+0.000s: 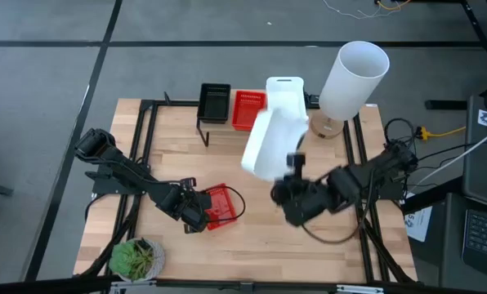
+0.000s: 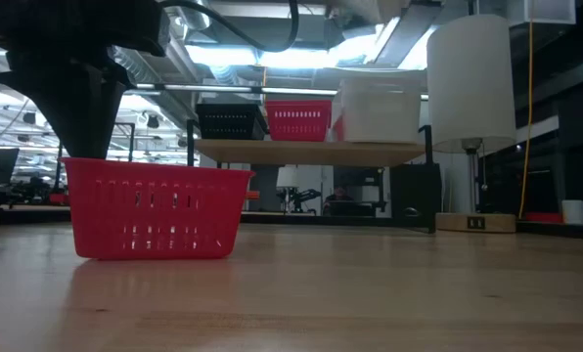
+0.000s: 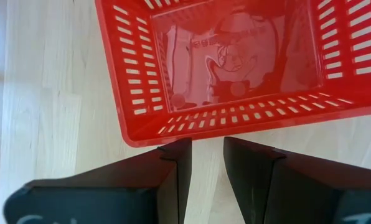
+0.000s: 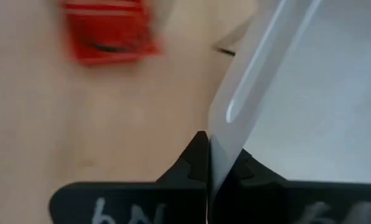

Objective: Stack baskets on shelf by color
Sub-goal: Stack the white bin on top of the white bin on the shelf

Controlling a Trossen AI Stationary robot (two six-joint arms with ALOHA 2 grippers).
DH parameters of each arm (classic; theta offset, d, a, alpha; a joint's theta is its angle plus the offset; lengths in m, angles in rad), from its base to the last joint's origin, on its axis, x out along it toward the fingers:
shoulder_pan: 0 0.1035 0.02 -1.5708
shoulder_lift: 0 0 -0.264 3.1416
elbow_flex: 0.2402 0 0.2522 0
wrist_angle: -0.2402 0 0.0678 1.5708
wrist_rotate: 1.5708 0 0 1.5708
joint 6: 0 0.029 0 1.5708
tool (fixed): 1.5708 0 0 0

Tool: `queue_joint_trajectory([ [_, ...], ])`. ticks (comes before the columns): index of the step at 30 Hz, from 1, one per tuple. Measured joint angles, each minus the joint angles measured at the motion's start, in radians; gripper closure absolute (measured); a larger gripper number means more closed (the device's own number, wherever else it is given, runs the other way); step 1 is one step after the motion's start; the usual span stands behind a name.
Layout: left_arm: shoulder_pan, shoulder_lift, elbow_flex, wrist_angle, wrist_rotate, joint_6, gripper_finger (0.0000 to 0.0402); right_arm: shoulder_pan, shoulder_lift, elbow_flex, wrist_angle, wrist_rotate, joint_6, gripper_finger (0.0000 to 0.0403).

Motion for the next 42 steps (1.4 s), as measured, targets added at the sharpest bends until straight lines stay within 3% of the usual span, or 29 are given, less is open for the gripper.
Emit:
queue_joint_trajectory([
  [3, 0.0, 0.0, 0.0, 0.001, 0.0, 0.0, 0.0316, -0.054, 0.0, 0.087, -0.105, 0.12, -0.053, 0.0402],
  [7, 0.0, 0.0, 0.0, 0.003, 0.0, 0.0, 0.0316, -0.161, -0.001, 0.194, -0.191, 0.15, -0.209, 0.0402],
  [12, 0.002, 0.0, 0.0, 0.01, -0.001, 0.0, 0.0316, -0.344, -0.039, 0.239, -0.19, -0.07, -0.586, 0.0402],
  [16, 0.002, 0.0, 0.0, 0.016, -0.002, 0.0, 0.0316, -0.55, -0.096, 0.22, -0.191, -0.314, -0.651, 0.0402],
  [21, 0.01, 0.0, 0.0, 0.016, -0.002, 0.001, 0.0316, -0.744, -0.158, 0.198, -0.193, -0.471, -0.744, 0.0403],
  [25, 0.017, 0.0, 0.0, 0.016, -0.003, 0.025, 0.0316, -0.849, -0.172, 0.197, -0.191, -0.656, -0.887, 0.0403],
  [33, 0.036, 0.0, 0.0, 0.015, -0.007, 0.065, 0.0316, -0.997, -0.169, 0.058, -0.189, -0.723, -1.071, 0.0403],
  [42, 0.042, 0.0, 0.0, 0.015, -0.007, 0.066, 0.0316, -1.029, -0.169, -0.077, -0.189, -0.733, -1.144, 0.0403],
])
